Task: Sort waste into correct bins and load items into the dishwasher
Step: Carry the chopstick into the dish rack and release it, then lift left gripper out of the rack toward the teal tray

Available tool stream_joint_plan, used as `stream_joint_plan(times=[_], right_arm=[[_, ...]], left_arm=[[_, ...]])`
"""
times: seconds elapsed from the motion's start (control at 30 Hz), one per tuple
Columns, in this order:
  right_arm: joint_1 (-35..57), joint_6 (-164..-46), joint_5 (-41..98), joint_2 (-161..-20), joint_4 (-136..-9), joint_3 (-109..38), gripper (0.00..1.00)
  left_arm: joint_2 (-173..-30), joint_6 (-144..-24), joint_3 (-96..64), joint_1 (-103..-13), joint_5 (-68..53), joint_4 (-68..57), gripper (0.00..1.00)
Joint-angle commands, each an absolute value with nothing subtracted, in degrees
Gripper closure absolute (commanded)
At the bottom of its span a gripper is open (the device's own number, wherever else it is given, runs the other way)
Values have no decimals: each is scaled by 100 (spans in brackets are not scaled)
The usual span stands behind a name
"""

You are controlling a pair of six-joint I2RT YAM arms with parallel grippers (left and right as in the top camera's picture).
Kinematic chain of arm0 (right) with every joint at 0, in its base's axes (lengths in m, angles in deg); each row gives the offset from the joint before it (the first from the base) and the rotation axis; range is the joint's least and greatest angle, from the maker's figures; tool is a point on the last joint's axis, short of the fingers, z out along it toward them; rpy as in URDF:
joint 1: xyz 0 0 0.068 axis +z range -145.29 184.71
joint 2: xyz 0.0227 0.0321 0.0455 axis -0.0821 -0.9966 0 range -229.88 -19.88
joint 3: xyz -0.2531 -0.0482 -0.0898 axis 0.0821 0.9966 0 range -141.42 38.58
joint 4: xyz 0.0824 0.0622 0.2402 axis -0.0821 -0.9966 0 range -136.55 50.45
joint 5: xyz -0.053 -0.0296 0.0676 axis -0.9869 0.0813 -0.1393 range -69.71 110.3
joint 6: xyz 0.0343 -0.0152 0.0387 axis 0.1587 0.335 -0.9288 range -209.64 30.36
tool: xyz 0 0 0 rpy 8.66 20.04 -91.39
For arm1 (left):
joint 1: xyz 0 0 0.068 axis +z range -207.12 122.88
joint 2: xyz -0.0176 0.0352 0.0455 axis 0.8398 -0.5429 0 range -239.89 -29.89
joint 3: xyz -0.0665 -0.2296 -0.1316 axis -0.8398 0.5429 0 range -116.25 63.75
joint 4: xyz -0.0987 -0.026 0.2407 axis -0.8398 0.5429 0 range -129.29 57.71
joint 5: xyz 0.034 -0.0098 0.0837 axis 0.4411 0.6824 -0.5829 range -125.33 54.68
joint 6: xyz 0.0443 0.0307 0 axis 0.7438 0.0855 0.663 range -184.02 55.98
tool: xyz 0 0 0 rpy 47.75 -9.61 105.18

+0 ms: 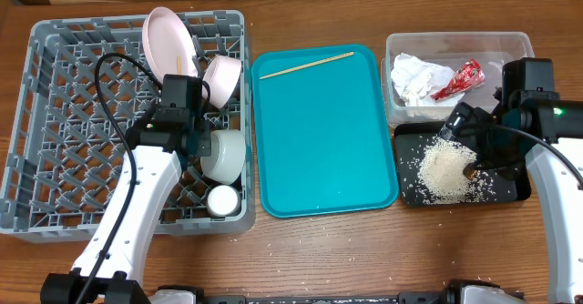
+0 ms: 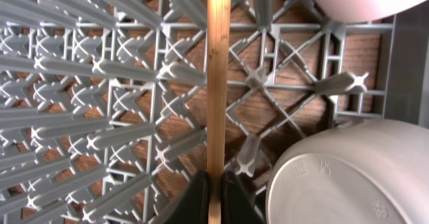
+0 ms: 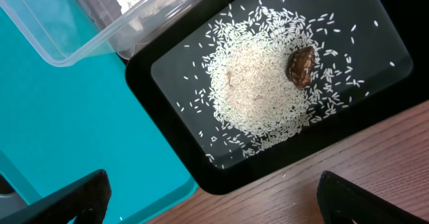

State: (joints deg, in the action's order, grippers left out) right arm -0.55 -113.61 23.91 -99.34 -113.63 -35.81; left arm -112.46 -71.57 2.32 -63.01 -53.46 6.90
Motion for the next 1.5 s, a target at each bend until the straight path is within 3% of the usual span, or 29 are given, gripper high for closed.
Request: stream_joint_plan(times=[0.0, 0.33, 0.5, 0.57, 0.8, 1.17, 1.33, 1.47], right_arm=[[-68, -11368, 2334, -9901, -11328, -3614, 0], [-68, -11368, 2334, -9901, -11328, -3614, 0], [-68, -11368, 2334, -9901, -11328, -3614, 0], [-68, -11368, 2332, -9901, -11328, -3614, 0], [-68, -11368, 2334, -9901, -11328, -3614, 0], [-68, -11368, 2334, -9901, -11328, -3614, 0], [-68, -11368, 2332, -9901, -11328, -3614, 0], [-68, -11368, 2334, -9901, -11328, -3614, 0]], left_arm=[[-11268, -7410, 291, -6275, -5258, 789, 96], [-11276, -7797, 291, -6275, -5241, 1033, 94], [-11276, -7799, 291, -6275, -5238, 1020, 60], [-11276, -7806, 291, -6275, -5217, 1012, 51], [-11274, -7841, -57, -6319, -5035, 953, 46], [-11985, -6982, -3624, -7350, -4358, 2142, 50], [-13724, -6020, -5801, -7547, -3499, 2900, 35], [-14900, -5146, -6916, -7551, -2699, 3027, 30]])
